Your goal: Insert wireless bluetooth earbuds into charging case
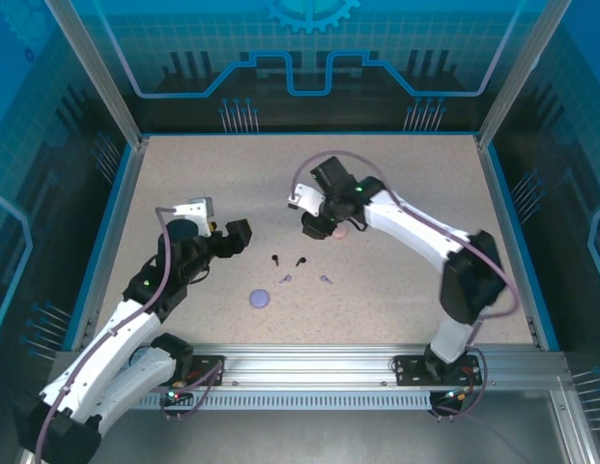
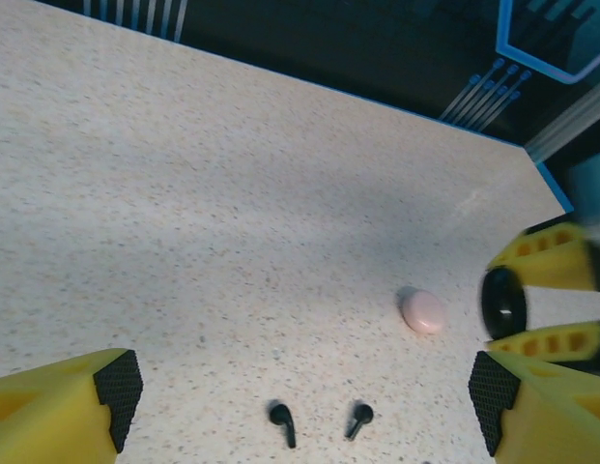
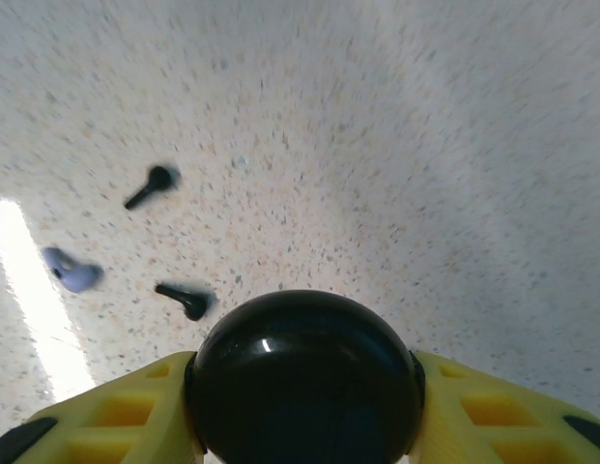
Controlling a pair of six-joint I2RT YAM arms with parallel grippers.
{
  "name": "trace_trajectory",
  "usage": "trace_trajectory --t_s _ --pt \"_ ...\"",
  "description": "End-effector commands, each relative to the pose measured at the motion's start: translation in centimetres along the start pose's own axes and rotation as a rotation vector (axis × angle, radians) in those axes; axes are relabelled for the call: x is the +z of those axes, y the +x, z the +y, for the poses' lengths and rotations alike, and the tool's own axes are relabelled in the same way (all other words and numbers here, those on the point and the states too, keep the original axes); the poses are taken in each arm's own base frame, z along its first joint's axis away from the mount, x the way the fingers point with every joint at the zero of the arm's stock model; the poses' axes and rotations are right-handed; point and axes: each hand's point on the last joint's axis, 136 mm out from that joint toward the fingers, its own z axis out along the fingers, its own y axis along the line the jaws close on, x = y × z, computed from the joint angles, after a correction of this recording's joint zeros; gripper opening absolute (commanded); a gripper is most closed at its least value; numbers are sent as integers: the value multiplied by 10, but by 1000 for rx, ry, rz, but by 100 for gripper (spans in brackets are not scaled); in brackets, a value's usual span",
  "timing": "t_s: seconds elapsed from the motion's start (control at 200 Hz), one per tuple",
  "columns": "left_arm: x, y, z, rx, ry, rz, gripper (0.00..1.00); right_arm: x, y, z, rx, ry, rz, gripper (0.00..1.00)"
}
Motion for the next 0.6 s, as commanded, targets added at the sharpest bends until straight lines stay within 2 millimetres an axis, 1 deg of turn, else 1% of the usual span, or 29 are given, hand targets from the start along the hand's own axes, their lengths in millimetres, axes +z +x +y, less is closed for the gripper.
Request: trace_trajectory --t_s 0.0,0.125,0.205,0.275,0.4,0.475,0.595 --pt "5 -6 -29 -43 161 26 89 -29 -22 9 -14 19 -196 47" --pt "6 -8 -51 -24 263 75 88 -63 -27 22 -74 62 -289 48" --pt "3 -9 -71 -24 362 110 86 -79 -31 26 -104 95 -317 48" --pt "-1 -11 -88 -26 452 130 84 -89 -33 29 -123 117 -335 48" --pt "-8 -14 -110 -36 575 156 83 -101 -39 32 -151 142 -355 48" --pt "-9 -13 -119 -47 629 179 81 -107 -44 35 -164 142 -370 48" --pt "-10 -13 -129 -65 688 205 79 -109 -49 40 -185 142 -377 48"
